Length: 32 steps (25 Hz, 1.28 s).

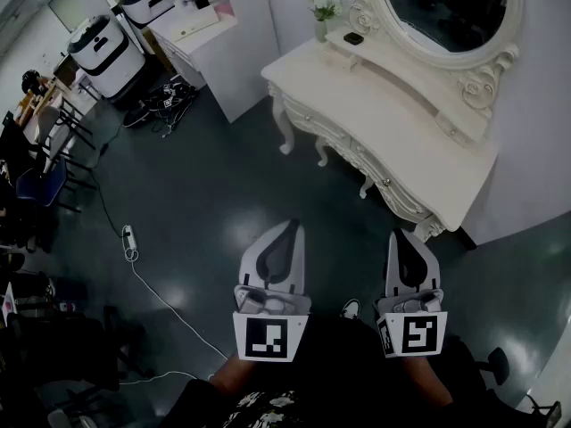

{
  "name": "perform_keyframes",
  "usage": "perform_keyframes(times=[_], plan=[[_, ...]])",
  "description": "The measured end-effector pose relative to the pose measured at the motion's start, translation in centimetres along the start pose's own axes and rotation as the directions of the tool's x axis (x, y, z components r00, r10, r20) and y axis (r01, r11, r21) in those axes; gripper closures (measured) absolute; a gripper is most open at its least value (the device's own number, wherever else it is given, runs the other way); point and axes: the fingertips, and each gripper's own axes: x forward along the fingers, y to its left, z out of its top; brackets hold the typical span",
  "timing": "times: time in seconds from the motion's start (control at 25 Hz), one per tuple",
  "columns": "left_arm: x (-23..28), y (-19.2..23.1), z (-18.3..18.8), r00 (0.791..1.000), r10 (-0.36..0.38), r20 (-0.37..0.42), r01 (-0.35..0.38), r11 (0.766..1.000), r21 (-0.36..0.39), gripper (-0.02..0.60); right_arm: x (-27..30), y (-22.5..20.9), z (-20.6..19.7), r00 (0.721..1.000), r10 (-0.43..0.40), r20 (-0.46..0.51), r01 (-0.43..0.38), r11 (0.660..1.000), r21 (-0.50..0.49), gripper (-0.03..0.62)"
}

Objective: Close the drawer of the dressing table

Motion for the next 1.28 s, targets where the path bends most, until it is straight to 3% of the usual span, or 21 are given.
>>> perform_keyframes(times=[0.24,0.4,0.68,1.28], plan=[[-1.0,1.7,-0.2,1.000,-0.001,-0.022,0.000,0.999,-0.043,0.578,-0.6,1.5,1.5,0.999,0.001,0.050,-0.001,1.000,0.018,0.597],[-1.4,2.1,-0.4,0.999,-0.035,-0.021,0.034,0.999,-0.028,0.578,-0.3,3.0,1.3,1.000,-0.010,0.023,0.011,1.000,-0.028,0.597],[-1.7,3.6,-1.1,0.998,-0.060,-0.024,0.059,0.997,-0.043,0.578,0.3,5.0,0.7,0.999,-0.033,-0.003,0.033,0.999,-0.016,0.597],[-1.1,2.7,-0.8,0.999,-0.013,-0.046,0.012,1.000,-0.022,0.578,1.4,4.7,1.2,0.996,0.083,0.045,-0.083,0.996,0.011,0.597]])
